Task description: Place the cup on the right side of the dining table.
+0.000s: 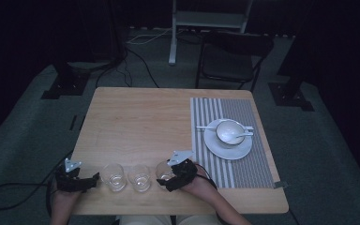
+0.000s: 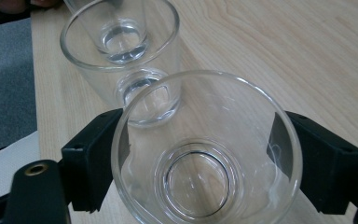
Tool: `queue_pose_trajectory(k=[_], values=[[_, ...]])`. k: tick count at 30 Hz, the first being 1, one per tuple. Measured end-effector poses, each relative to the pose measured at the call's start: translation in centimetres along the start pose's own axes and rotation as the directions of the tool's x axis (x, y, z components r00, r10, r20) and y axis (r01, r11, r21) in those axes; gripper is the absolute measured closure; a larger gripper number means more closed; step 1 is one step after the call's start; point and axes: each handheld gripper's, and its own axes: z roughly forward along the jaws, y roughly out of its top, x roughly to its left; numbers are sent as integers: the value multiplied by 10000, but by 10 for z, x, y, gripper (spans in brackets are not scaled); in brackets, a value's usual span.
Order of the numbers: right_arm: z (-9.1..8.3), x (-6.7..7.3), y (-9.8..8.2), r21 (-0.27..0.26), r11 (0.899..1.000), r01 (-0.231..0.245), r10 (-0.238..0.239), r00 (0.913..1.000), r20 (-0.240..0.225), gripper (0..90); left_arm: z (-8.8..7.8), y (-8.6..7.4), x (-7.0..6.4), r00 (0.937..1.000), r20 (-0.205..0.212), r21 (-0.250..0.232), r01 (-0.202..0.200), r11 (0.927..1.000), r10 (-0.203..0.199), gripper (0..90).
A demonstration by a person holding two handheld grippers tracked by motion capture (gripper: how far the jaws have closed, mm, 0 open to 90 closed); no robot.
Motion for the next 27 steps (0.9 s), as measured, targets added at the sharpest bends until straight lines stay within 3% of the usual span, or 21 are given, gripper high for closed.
queue_pose_trajectory(k=[12,27], values=[[-6,-8,0,-120,9998,-143,147,9994,305,177,0,0,0,10000,2,1,3,10000,-3,8],[-14,-20,15,-270,9994,-215,233,9975,671,177,0,0,0,10000,4,-11,-3,10000,3,8]])
